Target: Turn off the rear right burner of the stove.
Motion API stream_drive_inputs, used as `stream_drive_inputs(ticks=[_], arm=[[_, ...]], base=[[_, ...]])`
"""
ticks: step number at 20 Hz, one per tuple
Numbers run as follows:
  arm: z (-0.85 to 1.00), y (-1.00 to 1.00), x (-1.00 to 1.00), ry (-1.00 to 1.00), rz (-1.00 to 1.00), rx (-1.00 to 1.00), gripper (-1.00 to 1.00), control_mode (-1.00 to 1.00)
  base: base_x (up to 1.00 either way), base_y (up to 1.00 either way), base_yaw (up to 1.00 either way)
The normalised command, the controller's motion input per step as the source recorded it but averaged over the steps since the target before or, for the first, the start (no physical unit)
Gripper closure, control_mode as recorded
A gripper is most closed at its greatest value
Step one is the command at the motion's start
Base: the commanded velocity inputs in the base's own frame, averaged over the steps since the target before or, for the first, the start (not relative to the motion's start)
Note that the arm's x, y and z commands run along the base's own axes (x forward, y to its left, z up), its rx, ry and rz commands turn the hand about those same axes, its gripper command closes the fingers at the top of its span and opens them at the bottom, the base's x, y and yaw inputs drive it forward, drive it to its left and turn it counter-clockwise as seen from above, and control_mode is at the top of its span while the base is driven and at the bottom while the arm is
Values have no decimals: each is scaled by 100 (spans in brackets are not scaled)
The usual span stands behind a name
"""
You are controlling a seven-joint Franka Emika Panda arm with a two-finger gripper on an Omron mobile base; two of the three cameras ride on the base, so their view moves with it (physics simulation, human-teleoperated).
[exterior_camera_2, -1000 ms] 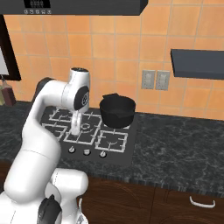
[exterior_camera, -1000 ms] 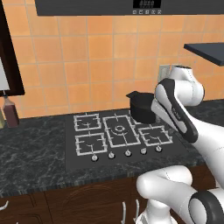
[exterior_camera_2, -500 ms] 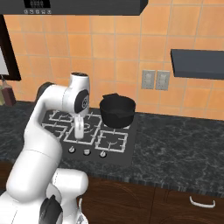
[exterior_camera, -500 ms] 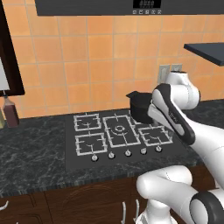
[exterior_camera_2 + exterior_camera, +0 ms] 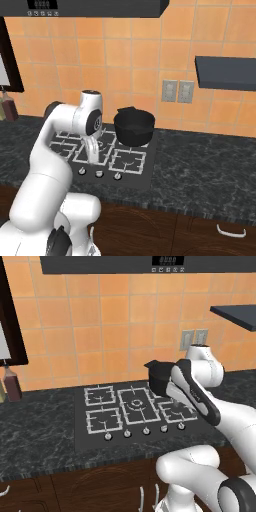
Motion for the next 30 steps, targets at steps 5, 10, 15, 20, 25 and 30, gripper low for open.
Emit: stream_drive_inputs(ticks=[5, 10, 15, 20, 25, 30], arm=[[-28, 1, 2, 0, 11, 0, -100, -100], [-34, 17, 2, 0, 1, -3, -100, -100], [-38, 24, 3, 0, 0, -5, -100, -100], [-35, 2, 0, 0, 0, 0, -100, -100], [-33, -1, 5, 0, 0, 0, -100, -100], [-17, -1, 20, 0, -4, 0, -100, -100]], base=[[0, 0, 0], [0, 0, 0], [0, 0, 0], [0, 0, 0], [0, 0, 0], [0, 0, 0]])
